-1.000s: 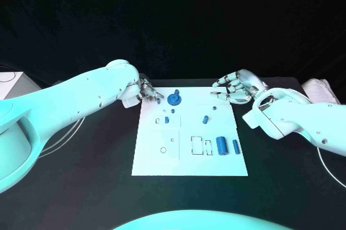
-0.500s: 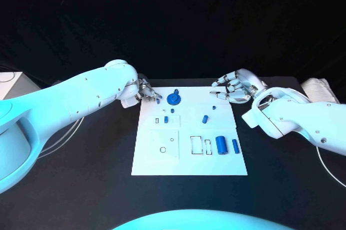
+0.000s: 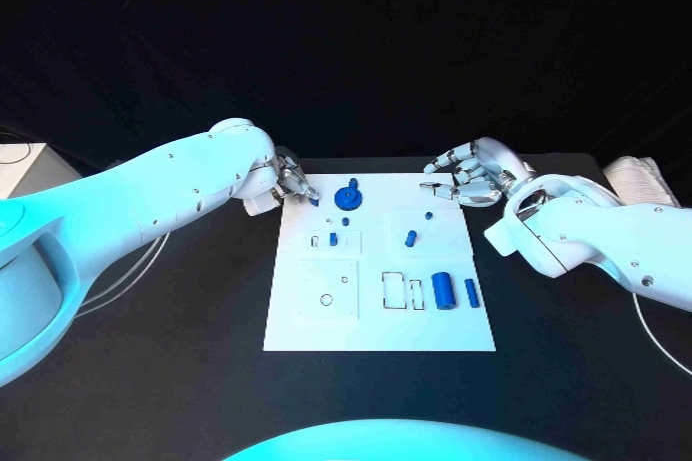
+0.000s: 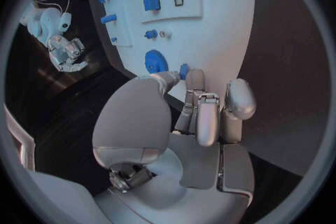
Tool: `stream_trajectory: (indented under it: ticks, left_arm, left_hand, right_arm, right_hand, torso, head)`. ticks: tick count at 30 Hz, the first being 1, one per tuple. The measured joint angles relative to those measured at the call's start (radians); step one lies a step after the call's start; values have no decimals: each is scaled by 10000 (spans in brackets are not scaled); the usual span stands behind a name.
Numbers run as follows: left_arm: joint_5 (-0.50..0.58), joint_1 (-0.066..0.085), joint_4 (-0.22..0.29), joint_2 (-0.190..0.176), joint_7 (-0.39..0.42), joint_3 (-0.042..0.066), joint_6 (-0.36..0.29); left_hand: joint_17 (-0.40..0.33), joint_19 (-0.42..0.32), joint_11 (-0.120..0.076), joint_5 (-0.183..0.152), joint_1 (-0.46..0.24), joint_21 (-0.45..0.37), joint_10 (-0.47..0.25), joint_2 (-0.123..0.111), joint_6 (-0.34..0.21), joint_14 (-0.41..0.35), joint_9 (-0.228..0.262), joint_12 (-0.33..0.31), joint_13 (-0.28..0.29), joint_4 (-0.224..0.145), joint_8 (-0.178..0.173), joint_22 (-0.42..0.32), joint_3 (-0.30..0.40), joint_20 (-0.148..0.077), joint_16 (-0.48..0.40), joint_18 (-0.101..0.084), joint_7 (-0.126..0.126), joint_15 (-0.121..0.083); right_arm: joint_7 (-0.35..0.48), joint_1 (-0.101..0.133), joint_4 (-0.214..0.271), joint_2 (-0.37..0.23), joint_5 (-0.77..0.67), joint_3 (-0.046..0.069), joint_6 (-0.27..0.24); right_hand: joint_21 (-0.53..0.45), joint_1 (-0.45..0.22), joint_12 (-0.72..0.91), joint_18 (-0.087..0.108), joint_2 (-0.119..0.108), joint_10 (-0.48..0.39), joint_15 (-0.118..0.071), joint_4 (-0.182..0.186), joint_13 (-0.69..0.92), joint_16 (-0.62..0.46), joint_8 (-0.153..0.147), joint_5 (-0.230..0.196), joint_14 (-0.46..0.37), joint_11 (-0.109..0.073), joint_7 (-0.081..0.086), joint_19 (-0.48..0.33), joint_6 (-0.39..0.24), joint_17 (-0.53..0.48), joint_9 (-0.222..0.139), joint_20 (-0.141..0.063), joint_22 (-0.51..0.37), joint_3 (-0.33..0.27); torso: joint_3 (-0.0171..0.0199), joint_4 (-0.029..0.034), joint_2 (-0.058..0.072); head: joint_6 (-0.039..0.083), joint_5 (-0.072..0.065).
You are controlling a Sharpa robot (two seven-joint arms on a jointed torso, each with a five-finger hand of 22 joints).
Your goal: Assemble the parts on the task board
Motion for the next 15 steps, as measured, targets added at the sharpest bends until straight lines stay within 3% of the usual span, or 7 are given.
stream_trajectory:
  ticks: [6,11,13,15]
  left_arm:
    - [214,-10,-25,-5,33,-6,42]
    - [333,-10,-11,-63,61,-5,57]
    - [360,-10,6,-110,71,-4,57]
    - [398,-9,68,-192,83,-1,49]
  left_hand:
    - [0,-33,-21,13,-76,0,24,-86,-17,0,5,0,-72,224,168,26,224,33,0,0,17,0]
    - [0,-33,-35,14,-173,0,40,-183,-53,0,368,1,-114,320,239,33,323,33,0,0,53,0]
    - [0,-32,-35,14,-314,0,40,-324,-88,0,495,1,-147,45,262,50,681,32,0,1,87,0]
    - [0,-32,-14,78,-434,0,62,-427,-88,0,524,1,-170,95,313,74,732,33,0,0,88,0]
  right_arm:
    - [-2,0,-6,3,0,0,6]
    - [-3,0,-11,6,0,0,11]
    - [-3,0,-13,7,0,0,12]
    - [-3,0,-14,7,0,0,14]
  right_hand:
    - [0,0,0,0,0,0,0,0,0,0,0,0,0,0,0,0,0,0,1,0,-1,0]
    - [0,-29,0,-1,29,0,0,0,0,0,0,0,0,0,0,0,0,0,-11,0,-2,0]
    - [0,-30,0,-1,30,0,0,0,0,0,0,0,0,0,0,0,0,0,-11,0,-2,0]
    - [0,-42,0,-1,42,0,0,0,0,0,0,0,0,0,0,0,0,0,-11,0,-2,0]
  torso:
    - [3,-2,2]
    - [4,-2,2]
    - [7,-2,0]
    - [8,-2,-3]
  head:
    - [0,14]
    - [-9,28]
    - [-13,32]
    - [-14,43]
